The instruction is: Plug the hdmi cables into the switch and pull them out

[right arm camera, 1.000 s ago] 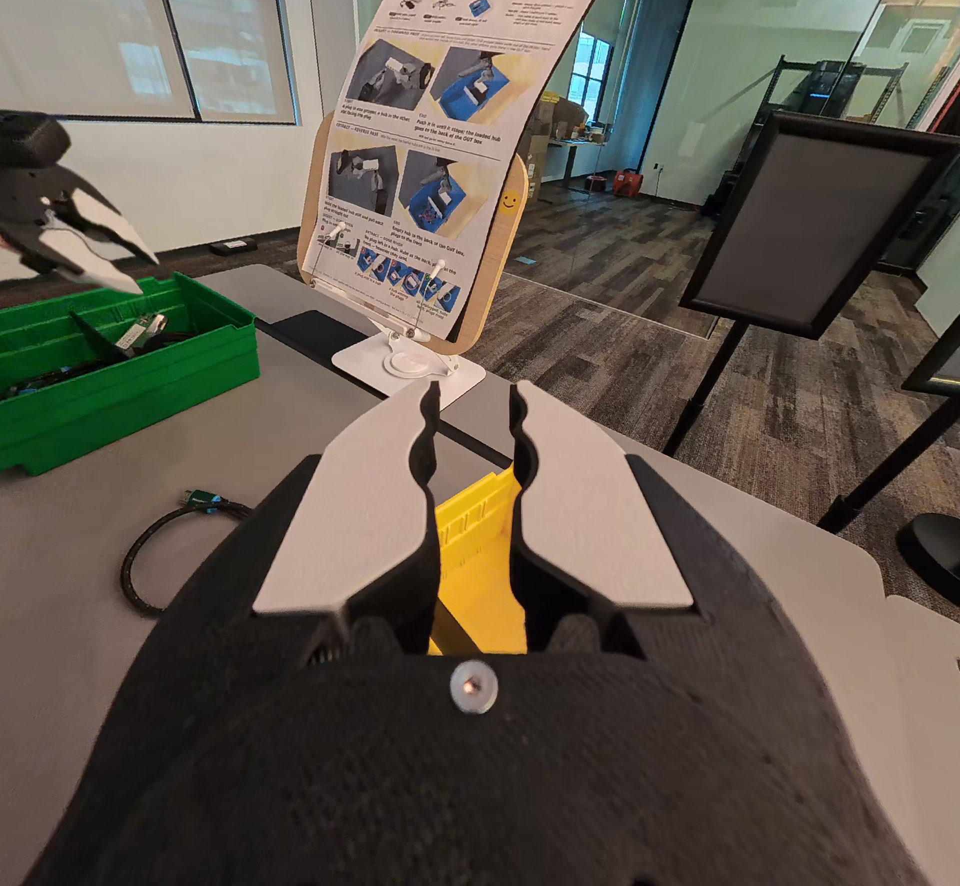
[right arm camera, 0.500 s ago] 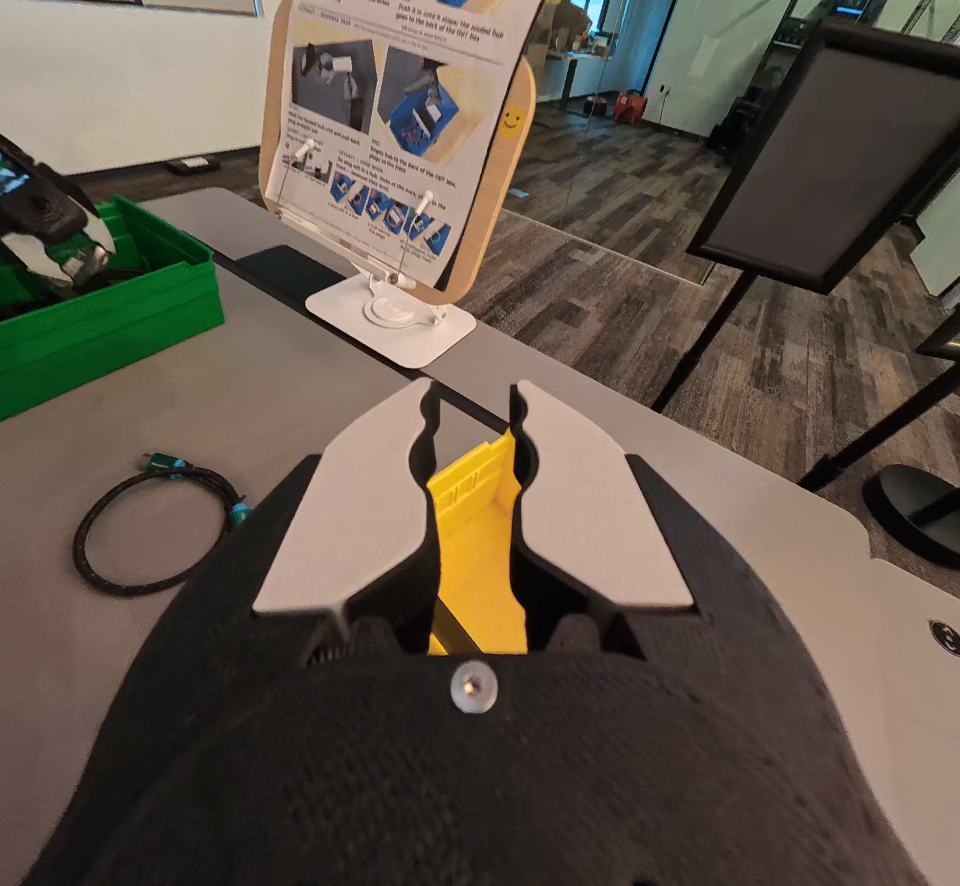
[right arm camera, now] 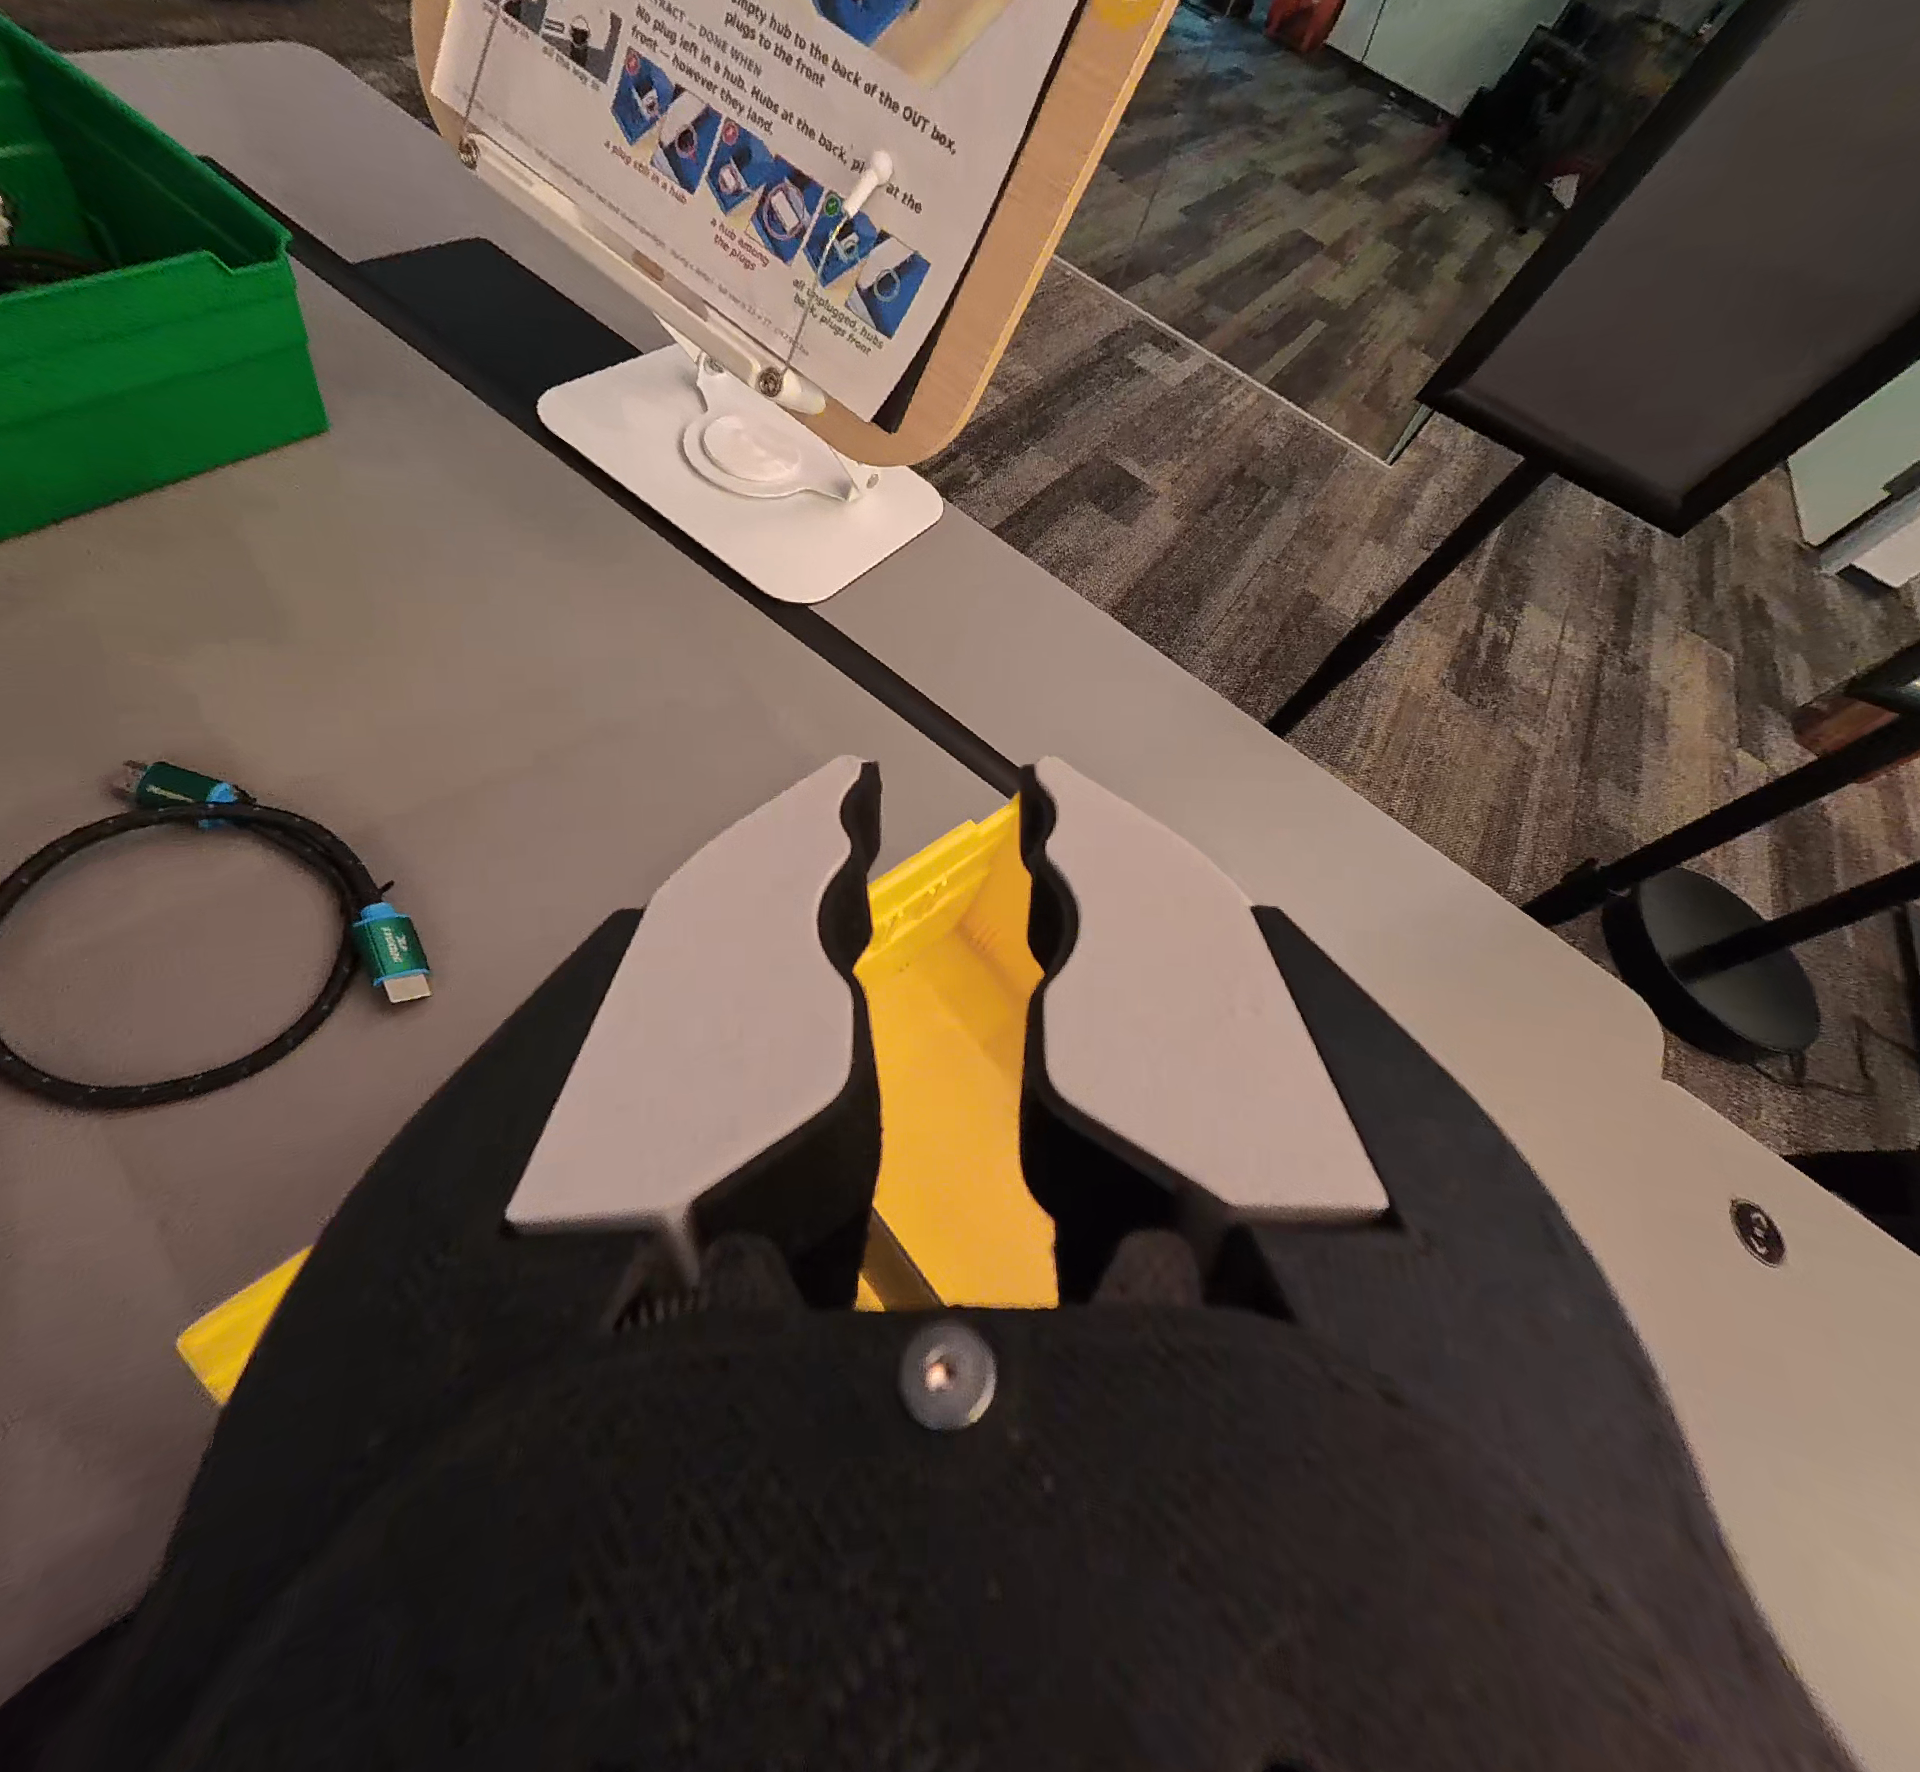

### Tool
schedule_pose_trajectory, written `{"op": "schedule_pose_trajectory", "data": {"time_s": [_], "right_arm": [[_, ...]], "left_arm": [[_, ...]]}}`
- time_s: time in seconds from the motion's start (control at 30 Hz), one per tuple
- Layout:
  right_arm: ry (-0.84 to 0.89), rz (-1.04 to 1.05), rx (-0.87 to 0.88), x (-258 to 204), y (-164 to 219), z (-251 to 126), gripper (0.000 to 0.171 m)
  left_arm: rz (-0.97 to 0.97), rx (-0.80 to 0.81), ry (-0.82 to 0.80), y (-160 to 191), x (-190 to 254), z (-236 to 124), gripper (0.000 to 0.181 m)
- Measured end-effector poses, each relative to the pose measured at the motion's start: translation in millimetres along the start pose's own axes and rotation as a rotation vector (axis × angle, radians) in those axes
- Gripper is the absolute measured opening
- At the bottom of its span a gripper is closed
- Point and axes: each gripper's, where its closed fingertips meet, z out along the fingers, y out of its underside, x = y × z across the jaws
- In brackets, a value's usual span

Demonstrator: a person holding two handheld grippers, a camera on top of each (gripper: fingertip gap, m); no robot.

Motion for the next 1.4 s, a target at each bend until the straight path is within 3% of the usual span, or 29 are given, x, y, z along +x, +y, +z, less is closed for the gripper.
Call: {"op": "schedule_pose_trajectory", "data": {"time_s": [0.2, 0.4, 0.67, 0.97, 1.1, 1.27, 1.4], "right_arm": [[0.0, 0.025, 0.014, 5.1, 1.5, -4.1, 0.025], [-0.009, 0.039, 0.048, 6.9, -2.4, -9.4, 0.025], [-0.033, 0.049, 0.088, 4.3, -8.3, -14.7, 0.024], [-0.11, 0.017, 0.144, -19.4, -25.8, -15.4, 0.024], [-0.165, -0.012, 0.161, -38.7, -35.3, -12.0, 0.024], [-0.221, -0.065, 0.176, -62.3, -45.6, -10.7, 0.024], [-0.261, -0.077, 0.2, -74.1, -52.4, -16.0, 0.024]], "left_arm": [[-0.059, -0.012, 0.009, -0.8, -1.9, 11.5, 0.038], [-0.083, 0.037, -0.062, 1.1, -6.3, -8.2, 0.037], [-0.153, 0.117, -0.195, 9.0, -14.2, -79.2, 0.036], [-0.182, 0.131, -0.315, -11.6, 7.6, -170.1, 0.034], [-0.219, 0.162, -0.354, -32.0, 17.7, -211.9, 0.034], [-0.34, 0.313, -0.359, -73.4, 26.0, -263.3, 0.034], [-0.471, 0.45, -0.254, -114.1, 39.0, -277.8, 0.033]]}}
